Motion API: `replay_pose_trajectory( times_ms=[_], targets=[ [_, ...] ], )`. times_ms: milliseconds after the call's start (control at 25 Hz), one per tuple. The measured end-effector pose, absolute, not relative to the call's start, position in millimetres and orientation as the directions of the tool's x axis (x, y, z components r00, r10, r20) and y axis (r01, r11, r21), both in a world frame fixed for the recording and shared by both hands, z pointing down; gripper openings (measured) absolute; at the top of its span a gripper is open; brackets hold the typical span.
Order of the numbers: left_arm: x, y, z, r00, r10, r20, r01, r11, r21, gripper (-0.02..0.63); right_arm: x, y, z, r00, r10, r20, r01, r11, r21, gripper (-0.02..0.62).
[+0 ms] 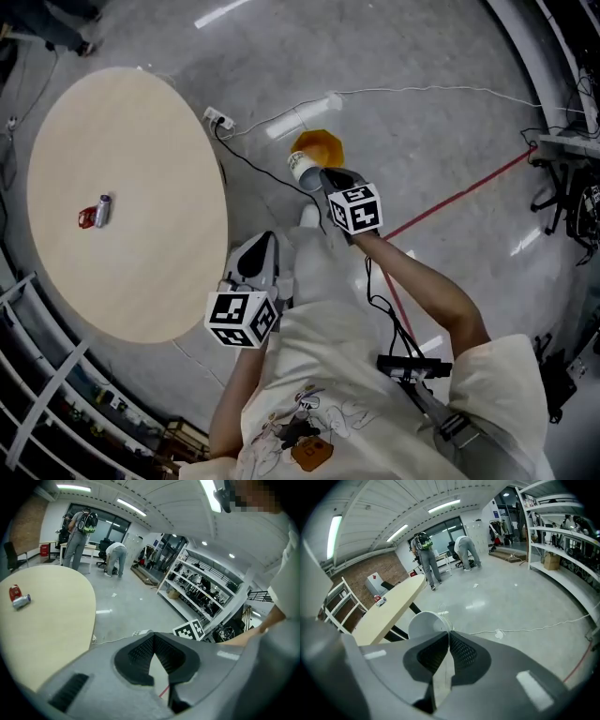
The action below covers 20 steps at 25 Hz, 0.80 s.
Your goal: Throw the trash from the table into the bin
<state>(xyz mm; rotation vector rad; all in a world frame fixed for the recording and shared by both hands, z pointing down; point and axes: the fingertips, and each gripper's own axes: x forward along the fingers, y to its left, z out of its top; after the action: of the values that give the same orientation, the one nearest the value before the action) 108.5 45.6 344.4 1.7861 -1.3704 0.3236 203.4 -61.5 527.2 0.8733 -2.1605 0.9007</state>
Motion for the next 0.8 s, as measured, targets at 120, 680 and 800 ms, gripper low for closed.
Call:
replay_pose_trajectory(
  times_ms=[120,680,800],
  targets=[
    [107.9,38.4,361.2,0.358,-0.654,0.666,-0.893,-0.032,0.448,0.003,197.1,-73.0,551.9,-0.576,-0.310,0.757,-0.752,0.563,-0.342,0.021],
    [106.8,5.6,490.6,0.361,-0.559,0.746,-0.882,0.055,0.468,0.003,197.6,-99.6,694.8,-0.495,-0.216,0.842,-0.754,0.589,-0.292,0.021],
    [108.6,-2.9,527.4,0.370,-0.539,0.757,-0.884,0.046,0.465,0.003,198.5,-103.9,722.7,-0.484,-0.208,0.850,-0.755,0.591,-0.285,0.021]
  ],
)
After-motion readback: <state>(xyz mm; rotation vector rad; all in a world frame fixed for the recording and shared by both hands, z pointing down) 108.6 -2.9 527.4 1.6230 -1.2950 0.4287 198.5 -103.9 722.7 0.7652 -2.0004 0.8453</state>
